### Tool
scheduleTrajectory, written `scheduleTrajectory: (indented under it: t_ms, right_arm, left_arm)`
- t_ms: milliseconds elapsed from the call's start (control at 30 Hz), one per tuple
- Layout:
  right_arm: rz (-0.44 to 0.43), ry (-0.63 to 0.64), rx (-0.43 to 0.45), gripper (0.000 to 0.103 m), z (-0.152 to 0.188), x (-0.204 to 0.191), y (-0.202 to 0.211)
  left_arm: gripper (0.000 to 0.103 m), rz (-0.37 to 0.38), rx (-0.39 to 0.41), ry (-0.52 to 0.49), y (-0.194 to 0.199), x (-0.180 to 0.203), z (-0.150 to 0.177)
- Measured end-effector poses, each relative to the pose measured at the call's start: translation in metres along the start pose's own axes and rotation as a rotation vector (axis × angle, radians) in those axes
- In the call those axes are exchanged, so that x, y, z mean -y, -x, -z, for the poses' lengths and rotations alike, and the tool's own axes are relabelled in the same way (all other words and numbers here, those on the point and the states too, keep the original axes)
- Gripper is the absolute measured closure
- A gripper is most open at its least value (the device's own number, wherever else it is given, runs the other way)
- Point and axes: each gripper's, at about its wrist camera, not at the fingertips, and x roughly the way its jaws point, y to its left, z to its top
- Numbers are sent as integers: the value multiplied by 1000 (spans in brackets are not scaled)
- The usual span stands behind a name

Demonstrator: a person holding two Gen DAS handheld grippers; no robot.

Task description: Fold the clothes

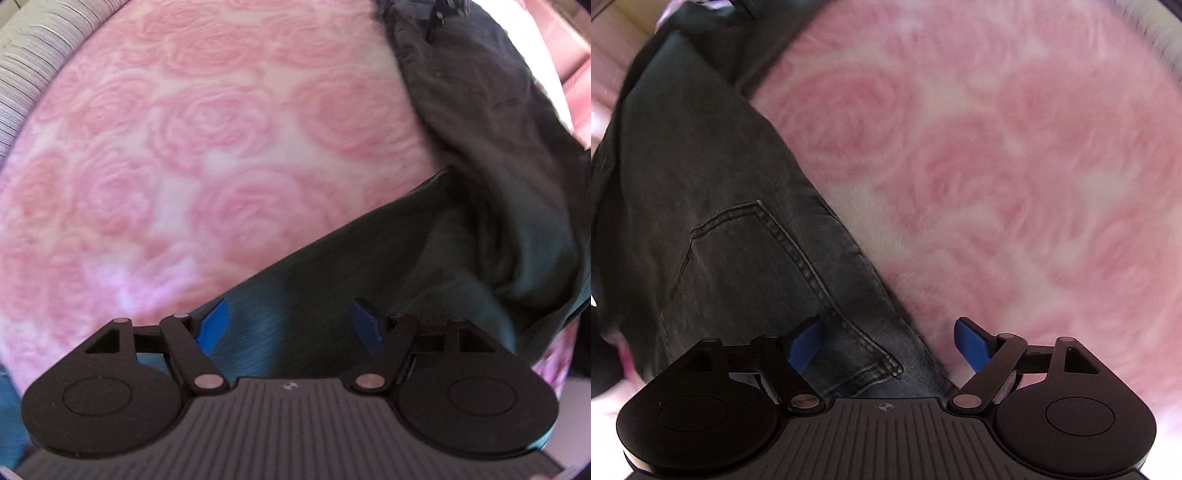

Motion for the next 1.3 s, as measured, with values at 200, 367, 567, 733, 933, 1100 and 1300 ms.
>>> scheduleTrajectory:
  t_ms: [200, 367, 567, 733, 933, 1100, 1300]
  right_arm:
    - [71, -1, 58, 83, 34, -41, 62]
    - [84, -49, 52, 84, 93, -133, 125]
    - [-7, -186, -90, 85, 149, -218, 99]
    - [30, -260, -102, 85, 151, -247, 76]
    - [117, -323, -27, 87, 151, -228, 98]
    - [136, -319, 17, 87, 143, -214, 115]
    - [230, -368, 107, 89, 131, -198, 131]
  left_arm:
    - [33, -35, -12, -112, -4, -5, -4]
    - [33, -6, -6, -198, -12, 3, -11]
    - [33, 35, -70, -367, -35, 28, -11]
    - [82, -40, -60, -361, -14, 31, 5]
    - [103, -176, -54, -223, 48, 14, 38]
    - [103, -288, -49, -108, 99, 0, 65]
    - [103, -341, -120, 52, 160, 3, 119]
